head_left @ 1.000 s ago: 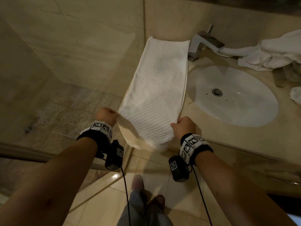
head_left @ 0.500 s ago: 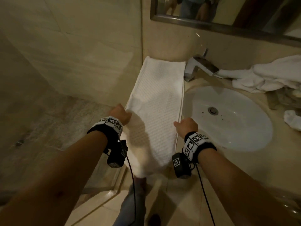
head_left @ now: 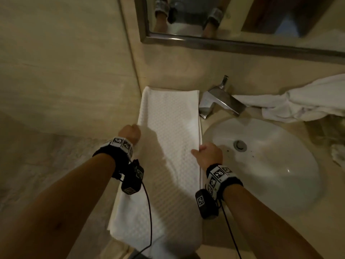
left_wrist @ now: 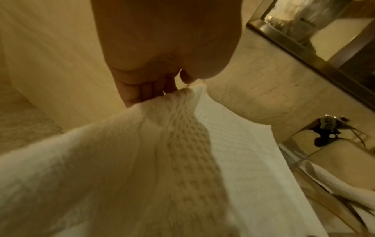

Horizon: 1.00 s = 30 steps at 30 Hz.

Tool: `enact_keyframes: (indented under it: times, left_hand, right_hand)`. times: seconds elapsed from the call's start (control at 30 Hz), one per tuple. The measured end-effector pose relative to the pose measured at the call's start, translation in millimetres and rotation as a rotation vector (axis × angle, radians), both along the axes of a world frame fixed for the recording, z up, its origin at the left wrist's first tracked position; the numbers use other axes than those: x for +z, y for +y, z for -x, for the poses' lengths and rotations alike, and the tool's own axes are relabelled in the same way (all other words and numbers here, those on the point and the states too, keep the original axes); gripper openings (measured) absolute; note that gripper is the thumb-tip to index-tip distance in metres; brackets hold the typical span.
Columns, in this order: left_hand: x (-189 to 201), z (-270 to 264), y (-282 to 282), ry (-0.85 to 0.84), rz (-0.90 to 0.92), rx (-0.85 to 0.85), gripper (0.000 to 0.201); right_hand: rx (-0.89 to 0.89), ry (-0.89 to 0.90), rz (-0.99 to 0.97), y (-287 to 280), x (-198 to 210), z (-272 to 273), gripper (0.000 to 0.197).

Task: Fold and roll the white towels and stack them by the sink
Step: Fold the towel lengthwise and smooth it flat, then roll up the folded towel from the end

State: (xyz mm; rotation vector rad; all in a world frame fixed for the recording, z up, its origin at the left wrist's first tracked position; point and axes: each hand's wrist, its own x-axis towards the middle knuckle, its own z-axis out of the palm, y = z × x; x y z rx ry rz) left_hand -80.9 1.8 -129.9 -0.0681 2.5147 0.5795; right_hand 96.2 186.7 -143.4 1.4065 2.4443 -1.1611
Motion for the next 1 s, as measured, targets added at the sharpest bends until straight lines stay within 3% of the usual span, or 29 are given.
enact_keyframes:
  times: [0.17, 0.27, 0.37, 0.53, 0.73, 1.0]
  left_hand:
    - [-13, -4, 1, -0.062, -0.07, 0.147, 0.063]
    - [-14, -11, 8, -0.081, -0.105, 0.161, 0.067]
    - [-15, -9, 12, -0.038, -0.09, 0.165, 0.065]
    - [-13, -13, 3, 0.018, 0.004, 0.037, 0.043]
    - [-17, 5, -4, -0.004, 0.019, -0.047, 0.05]
    - [-18, 35, 17, 0.113, 0.001, -0.091, 0.034]
  right_hand:
    - [0.046, -0.021, -0.011, 11, -3, 2, 0.026]
    - [0.056, -0.02, -0.018, 15, 0, 0, 0.037]
    - [0.047, -0.017, -0.004, 18, -2, 2, 0.033]
    - [0.001, 0.017, 0.03, 13, -6, 5, 0.021]
    - [-0.064, 0.094, 0.021, 9, -9, 20, 0.024]
    - [-0.129, 0.053, -0.104, 20, -23, 61, 0.026]
